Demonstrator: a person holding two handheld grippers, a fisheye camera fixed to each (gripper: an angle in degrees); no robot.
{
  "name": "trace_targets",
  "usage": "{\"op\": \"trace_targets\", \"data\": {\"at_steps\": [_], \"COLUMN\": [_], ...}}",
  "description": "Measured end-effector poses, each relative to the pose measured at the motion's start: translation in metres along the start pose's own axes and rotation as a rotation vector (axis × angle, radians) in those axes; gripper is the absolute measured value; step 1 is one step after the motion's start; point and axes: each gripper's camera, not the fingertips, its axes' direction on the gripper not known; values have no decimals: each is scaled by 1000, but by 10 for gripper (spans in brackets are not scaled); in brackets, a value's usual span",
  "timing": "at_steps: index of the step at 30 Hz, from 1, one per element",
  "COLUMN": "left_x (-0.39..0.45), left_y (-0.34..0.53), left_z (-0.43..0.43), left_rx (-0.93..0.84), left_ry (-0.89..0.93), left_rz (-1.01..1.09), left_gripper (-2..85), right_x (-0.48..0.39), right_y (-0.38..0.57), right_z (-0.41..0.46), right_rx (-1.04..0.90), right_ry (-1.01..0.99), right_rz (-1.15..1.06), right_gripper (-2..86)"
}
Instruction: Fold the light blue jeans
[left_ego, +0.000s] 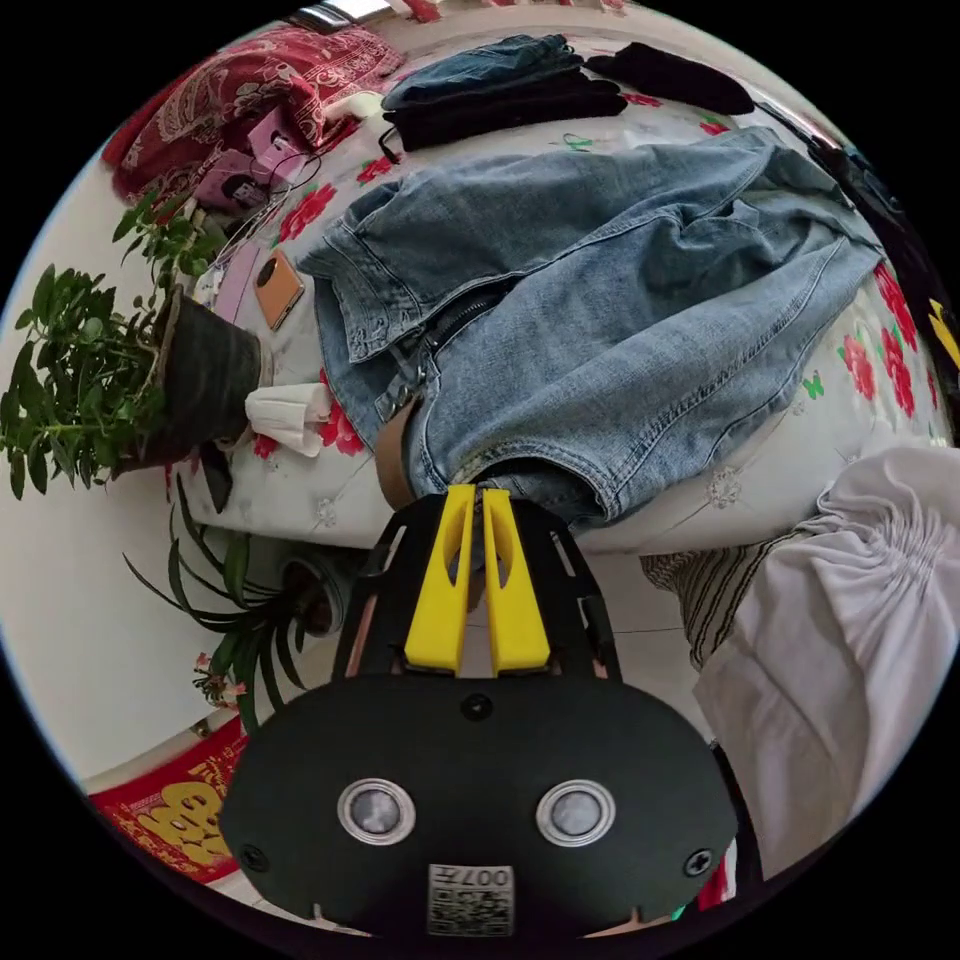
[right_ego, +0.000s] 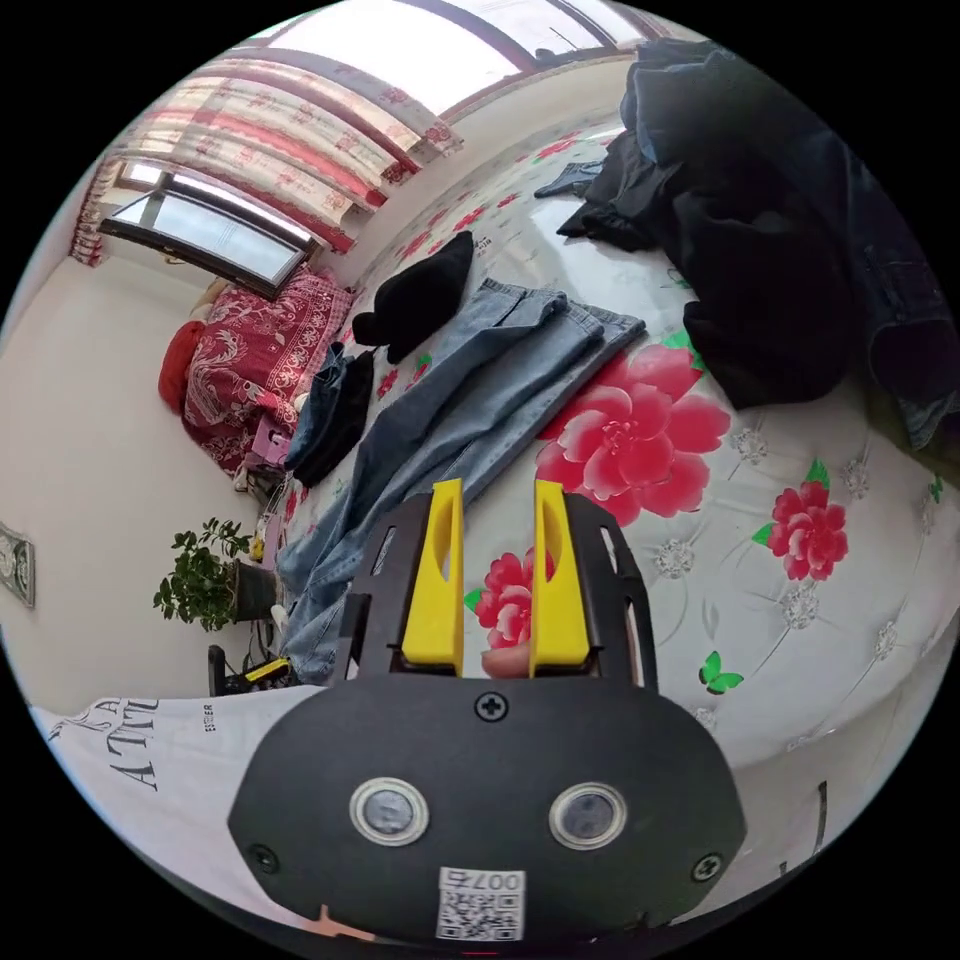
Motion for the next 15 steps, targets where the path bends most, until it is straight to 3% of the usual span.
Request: {"op": "trace_targets", "data": {"at_steps": [3, 9, 15], "left_x": [0, 29, 18], "left_y": [5, 2, 2], "left_z": [6, 17, -19], "left_rx": [23, -47, -32], "left_ry": [75, 27, 46], "left_rz": [-75, 11, -12], "left_gripper": [-9, -9, -9], "right_x": [33, 87, 93], "right_y": [-40, -115, -180], "right_z": [12, 45, 69], "right_rx": [-20, -61, -123], "right_ry": [-20, -85, -64], "right_rz": [101, 258, 226], "right_gripper": [87, 79, 17]}}
